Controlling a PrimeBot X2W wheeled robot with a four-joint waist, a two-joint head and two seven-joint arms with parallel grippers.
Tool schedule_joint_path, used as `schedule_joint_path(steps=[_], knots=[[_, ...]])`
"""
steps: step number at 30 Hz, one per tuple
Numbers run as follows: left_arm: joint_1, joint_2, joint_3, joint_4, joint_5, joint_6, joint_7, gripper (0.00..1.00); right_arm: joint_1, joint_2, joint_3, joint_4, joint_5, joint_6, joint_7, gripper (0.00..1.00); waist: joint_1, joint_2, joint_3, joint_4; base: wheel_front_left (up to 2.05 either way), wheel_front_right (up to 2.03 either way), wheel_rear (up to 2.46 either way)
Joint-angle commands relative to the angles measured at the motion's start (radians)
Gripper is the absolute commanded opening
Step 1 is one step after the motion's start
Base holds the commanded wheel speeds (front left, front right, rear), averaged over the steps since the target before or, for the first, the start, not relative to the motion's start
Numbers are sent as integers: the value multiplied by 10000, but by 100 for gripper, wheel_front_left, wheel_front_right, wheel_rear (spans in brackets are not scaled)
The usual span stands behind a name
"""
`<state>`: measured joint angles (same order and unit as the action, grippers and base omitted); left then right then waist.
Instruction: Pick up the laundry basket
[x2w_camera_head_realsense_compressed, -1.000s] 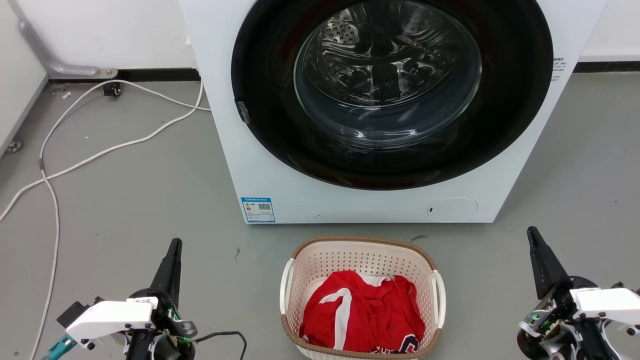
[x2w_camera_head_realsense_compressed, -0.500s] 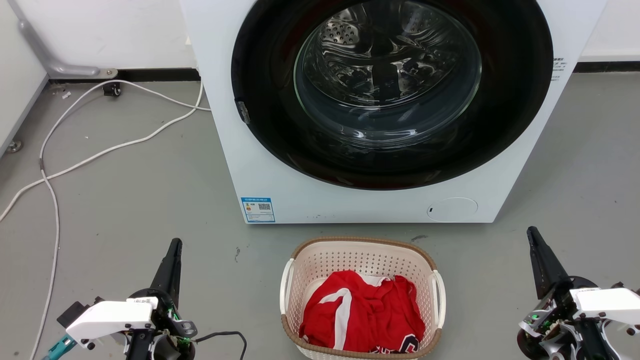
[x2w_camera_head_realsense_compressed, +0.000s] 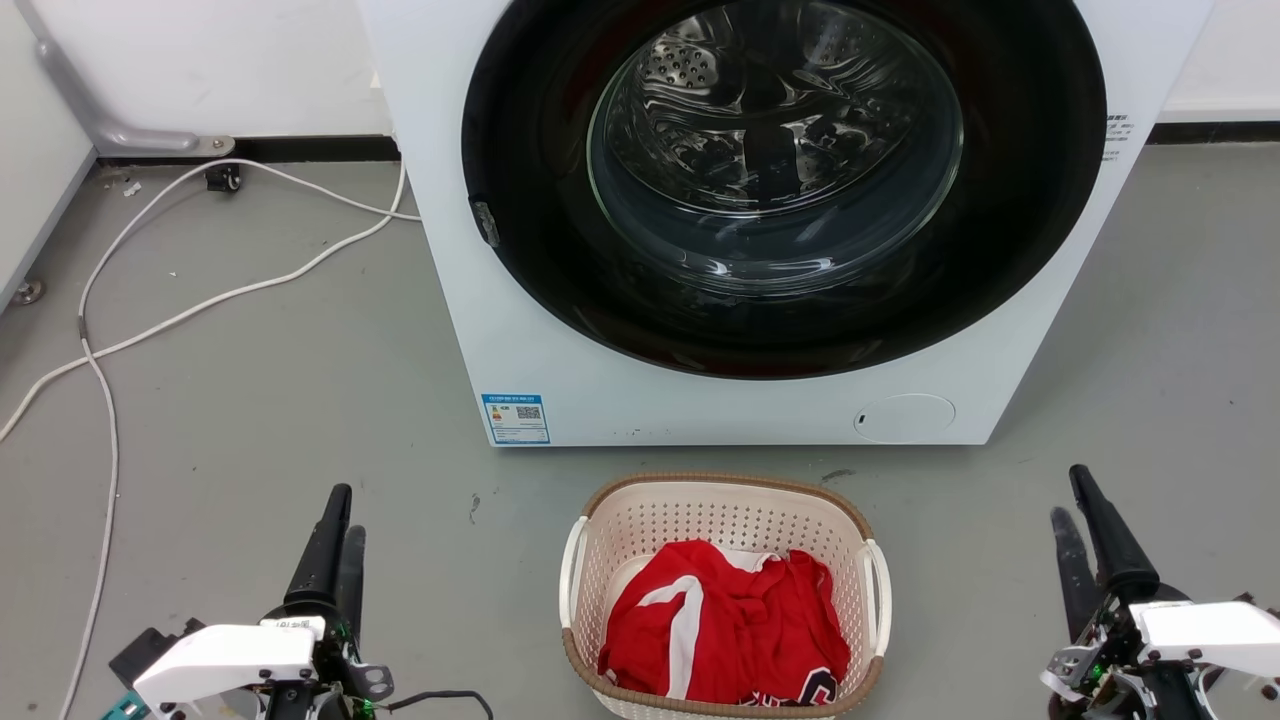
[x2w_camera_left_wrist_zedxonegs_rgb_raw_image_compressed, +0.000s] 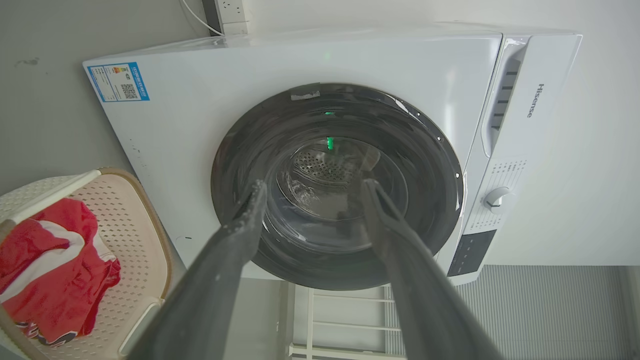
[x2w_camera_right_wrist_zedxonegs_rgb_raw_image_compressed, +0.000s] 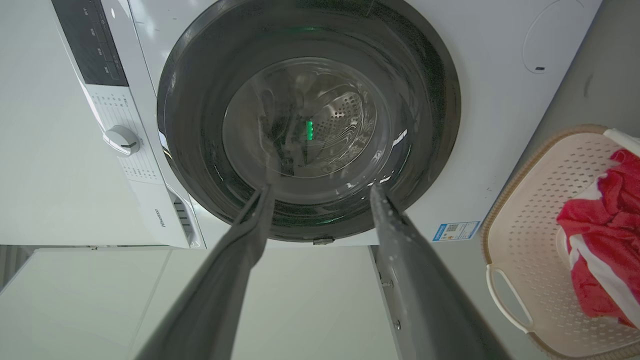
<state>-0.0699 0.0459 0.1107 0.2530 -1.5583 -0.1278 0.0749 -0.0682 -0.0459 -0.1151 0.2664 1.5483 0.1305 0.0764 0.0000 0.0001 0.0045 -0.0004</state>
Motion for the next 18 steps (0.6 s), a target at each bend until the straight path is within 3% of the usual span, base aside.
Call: schedule_joint_path(steps=[1,18], knots=[[-156,31,72,-278,432,-8,-116,100,-166,-17,-44,-330,-457,2,-124,100,0,-1,4,0,0,0,0],[-6,37,-463,-1234,4799,708,-863,100,67,-26,239,-1467,-4956,2,-877,100,0,-1,21,10,0,0,0]])
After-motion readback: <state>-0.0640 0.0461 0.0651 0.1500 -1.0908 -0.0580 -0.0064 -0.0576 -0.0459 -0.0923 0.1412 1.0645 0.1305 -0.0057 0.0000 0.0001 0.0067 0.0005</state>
